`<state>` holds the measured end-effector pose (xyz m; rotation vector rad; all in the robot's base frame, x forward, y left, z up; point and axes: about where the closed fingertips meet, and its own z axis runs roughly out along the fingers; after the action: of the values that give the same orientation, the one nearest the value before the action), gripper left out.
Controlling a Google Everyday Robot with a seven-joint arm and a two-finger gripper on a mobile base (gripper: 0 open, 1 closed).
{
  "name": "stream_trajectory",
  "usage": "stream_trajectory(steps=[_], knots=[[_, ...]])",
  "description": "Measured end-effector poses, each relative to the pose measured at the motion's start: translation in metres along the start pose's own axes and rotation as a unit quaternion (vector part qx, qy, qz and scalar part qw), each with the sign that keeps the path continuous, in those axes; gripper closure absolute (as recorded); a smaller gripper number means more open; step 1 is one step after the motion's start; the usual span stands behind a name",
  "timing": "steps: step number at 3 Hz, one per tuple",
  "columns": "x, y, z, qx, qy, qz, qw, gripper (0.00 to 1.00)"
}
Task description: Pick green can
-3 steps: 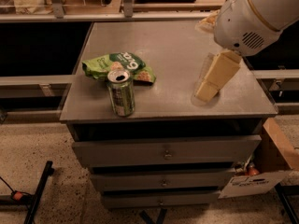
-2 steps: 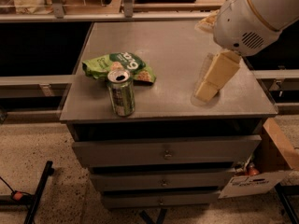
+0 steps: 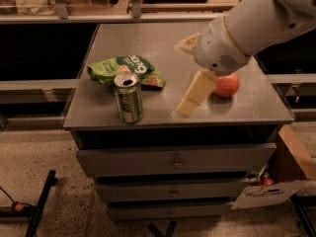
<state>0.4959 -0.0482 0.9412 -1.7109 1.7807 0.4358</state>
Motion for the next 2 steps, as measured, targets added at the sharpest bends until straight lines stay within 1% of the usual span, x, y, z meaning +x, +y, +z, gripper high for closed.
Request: stream_trajectory(steps=[1, 2], knots=[[-0.019, 0.002, 0.040, -0.033, -0.064, -0.003, 0.9974, 0.00], [-0.040, 0.000, 0.067, -0.042, -0.116, -0.007, 0.9923, 0.00]])
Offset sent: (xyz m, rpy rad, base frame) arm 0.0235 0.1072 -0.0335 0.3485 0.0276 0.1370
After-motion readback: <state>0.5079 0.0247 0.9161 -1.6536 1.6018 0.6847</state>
